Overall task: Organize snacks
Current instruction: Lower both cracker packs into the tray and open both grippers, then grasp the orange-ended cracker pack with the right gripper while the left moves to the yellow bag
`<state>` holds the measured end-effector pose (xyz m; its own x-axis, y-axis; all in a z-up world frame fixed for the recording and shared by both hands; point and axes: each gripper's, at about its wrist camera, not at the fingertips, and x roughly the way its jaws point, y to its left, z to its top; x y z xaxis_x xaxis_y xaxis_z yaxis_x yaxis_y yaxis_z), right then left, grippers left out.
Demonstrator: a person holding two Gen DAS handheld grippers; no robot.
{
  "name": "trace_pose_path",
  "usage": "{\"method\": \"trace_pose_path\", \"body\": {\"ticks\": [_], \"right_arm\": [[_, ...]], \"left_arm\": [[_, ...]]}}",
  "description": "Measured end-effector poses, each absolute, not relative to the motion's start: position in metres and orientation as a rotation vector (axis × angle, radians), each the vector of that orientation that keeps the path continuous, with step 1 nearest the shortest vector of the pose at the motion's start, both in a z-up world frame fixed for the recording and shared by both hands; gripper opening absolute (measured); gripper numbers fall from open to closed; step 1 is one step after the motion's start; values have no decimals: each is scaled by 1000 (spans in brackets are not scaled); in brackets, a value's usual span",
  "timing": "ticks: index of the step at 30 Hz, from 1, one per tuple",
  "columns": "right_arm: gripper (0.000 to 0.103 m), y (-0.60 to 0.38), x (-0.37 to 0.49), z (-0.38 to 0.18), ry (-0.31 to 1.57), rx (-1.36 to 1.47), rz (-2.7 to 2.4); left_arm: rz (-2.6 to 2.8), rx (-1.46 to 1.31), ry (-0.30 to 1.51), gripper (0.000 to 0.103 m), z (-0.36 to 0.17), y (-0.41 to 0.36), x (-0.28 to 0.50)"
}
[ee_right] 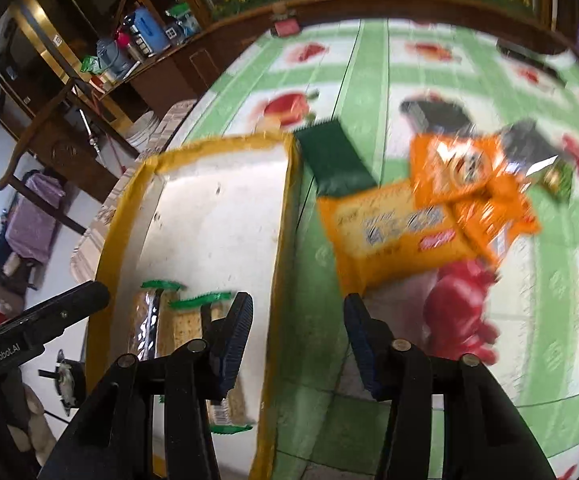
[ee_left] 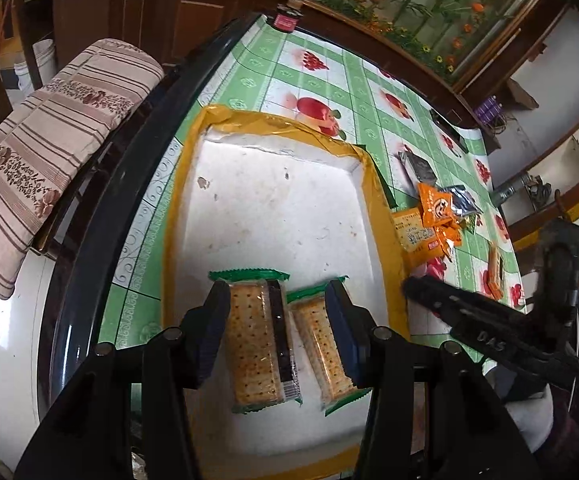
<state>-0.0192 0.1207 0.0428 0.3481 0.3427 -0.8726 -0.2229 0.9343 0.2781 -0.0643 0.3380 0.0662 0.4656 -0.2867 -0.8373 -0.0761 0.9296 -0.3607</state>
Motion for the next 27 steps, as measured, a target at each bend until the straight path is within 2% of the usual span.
{"method": "trace_pose_path", "body": {"ticks": [1, 3, 5, 10, 16, 19, 23, 27], "right_arm": [[31, 122, -20, 39, 1177, 133, 387], [20, 127, -23, 30, 1219, 153, 426], [17, 131, -27, 25, 1240, 157, 443], [17, 127, -39, 19, 1276, 180, 470], [24, 105, -46, 30, 1260, 200, 522], [35, 70, -47, 43, 1209, 220, 472], [40, 9, -52, 48, 1165, 287, 368], [41, -49, -61, 40, 1159, 363, 255]], "left_arm": [[-137, -373, 1088, 48, 66, 337, -65], [-139, -373, 1092, 48, 66, 336, -65], [-138, -374, 1093, 48, 67, 334, -65], [-131, -370, 1088, 48, 72, 322, -66], [-142, -352, 1066, 48, 87, 287, -67], [-174, -325, 1073, 48, 90, 258, -63], [-233, -298, 1092, 48, 91, 214, -56], [-301, -259, 1112, 48, 90, 171, -48]]}}
